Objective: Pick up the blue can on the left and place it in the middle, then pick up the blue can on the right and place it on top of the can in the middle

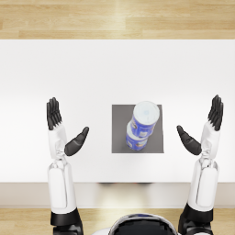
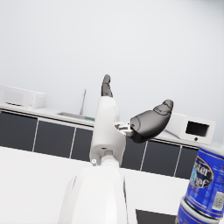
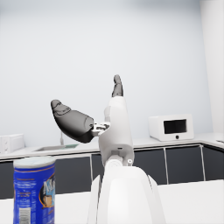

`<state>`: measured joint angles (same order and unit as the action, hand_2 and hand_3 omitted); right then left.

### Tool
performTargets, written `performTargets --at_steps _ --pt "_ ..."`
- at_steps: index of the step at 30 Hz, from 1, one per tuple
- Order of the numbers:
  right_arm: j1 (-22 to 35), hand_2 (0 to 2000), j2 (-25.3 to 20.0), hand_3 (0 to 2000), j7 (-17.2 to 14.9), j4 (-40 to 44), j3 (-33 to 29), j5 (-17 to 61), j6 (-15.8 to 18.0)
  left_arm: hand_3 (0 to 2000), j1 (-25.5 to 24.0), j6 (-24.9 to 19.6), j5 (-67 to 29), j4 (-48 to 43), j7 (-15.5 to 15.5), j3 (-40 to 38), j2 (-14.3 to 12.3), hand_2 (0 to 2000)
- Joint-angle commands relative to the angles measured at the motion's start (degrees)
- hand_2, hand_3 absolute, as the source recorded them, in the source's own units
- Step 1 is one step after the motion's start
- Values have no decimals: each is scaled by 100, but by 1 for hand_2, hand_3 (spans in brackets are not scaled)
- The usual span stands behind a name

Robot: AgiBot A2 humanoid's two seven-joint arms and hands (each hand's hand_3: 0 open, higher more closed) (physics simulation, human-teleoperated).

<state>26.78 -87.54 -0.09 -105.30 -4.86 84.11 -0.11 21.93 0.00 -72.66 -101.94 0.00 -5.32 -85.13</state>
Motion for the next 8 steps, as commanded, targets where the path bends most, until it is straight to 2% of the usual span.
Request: performTargets --at_steps 1,8 --pt "-6 0 -1 0 2 1 -11 0 3 0 -2 0 0 3 0 -4 0 0" --pt "-20 0 -3 0 8 4 -35 0 10 0 -6 0 0 9 0 -14 -2 0"
